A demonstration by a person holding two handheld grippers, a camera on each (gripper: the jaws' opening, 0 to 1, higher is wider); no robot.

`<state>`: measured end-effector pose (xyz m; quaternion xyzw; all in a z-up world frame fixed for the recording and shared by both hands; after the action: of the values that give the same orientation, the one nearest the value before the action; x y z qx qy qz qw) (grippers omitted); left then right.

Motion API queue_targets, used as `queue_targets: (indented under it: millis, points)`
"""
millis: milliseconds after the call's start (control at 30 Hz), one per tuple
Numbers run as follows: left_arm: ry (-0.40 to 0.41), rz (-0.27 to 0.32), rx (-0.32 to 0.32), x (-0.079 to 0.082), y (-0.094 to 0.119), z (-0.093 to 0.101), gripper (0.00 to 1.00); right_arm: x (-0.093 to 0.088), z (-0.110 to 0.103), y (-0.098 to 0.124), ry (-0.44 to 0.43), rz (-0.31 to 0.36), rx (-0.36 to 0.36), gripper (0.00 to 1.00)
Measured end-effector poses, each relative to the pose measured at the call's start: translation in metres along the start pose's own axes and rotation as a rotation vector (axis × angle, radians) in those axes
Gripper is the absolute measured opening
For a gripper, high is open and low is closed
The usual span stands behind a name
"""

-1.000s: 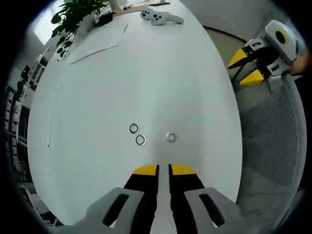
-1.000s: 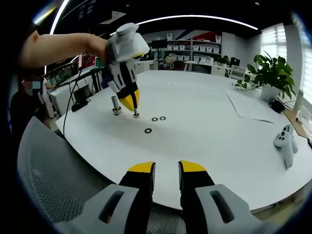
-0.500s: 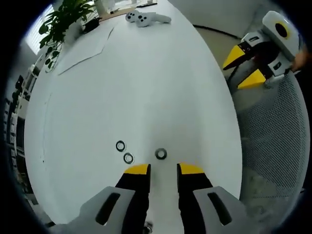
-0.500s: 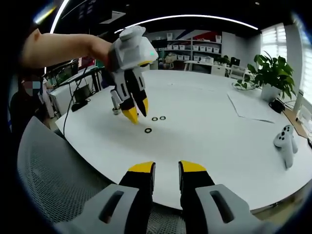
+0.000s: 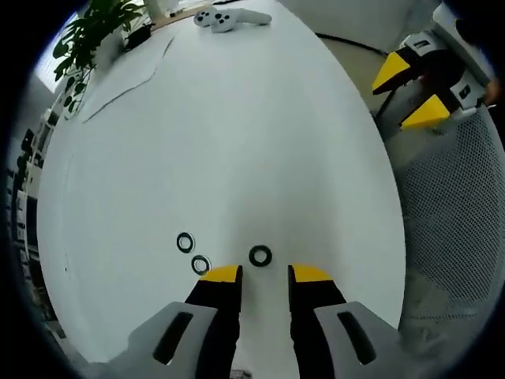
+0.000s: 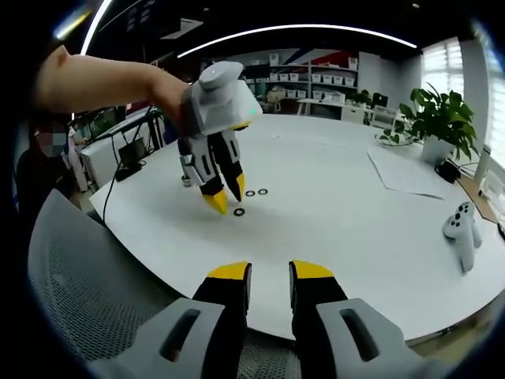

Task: Place the washer onto the threaded stud by aligning its center hole with the stud, sliding it down to the base, and recovering from edge contact or off-axis alignment until the washer reaches the visible bottom stop.

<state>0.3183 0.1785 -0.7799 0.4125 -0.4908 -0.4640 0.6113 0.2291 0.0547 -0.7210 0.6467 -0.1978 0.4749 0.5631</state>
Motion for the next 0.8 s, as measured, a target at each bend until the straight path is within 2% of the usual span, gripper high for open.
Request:
queue_targets:
  millis: [200,300,633,800]
  points:
    - [-0.016,-0.012,0.002,0.0003,-0.0062,-0.0044,0.21,0.0003,-0.0003,-0.0001,-0.002,0.002,0.002,0.22]
    - [0.000,0.005,0.001,0.0044,-0.0052,-0.0077,0.21,0.0005,-0.0001,-0.0001,-0.003,0.003,0.001,0.22]
    - [-0.067,-0.044,-0.007,0.0062,-0.0070,-0.0014,0.17,0.0008,0.0000,-0.0002,-0.005,0.005,0.000,0.22]
    - [-0.058,-0.049,-0.009,0.0063,-0.0068,-0.0021,0.16,0.0007,0.0001,-0.0001,-0.005,0.004,-0.001,0.22]
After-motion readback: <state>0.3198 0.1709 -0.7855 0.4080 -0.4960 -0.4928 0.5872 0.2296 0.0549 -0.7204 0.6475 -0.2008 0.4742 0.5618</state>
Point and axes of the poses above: the point that each gripper's makers call its tool centre point, and the gripper's own axes: y roughly backward along the fingers, z roughly to its right, x roughly out of its top, the point moved 1 cm from there along y, roughly backward along the fingers, and after that the axes turned 11 degrees about -x, right-handed, at the moved point
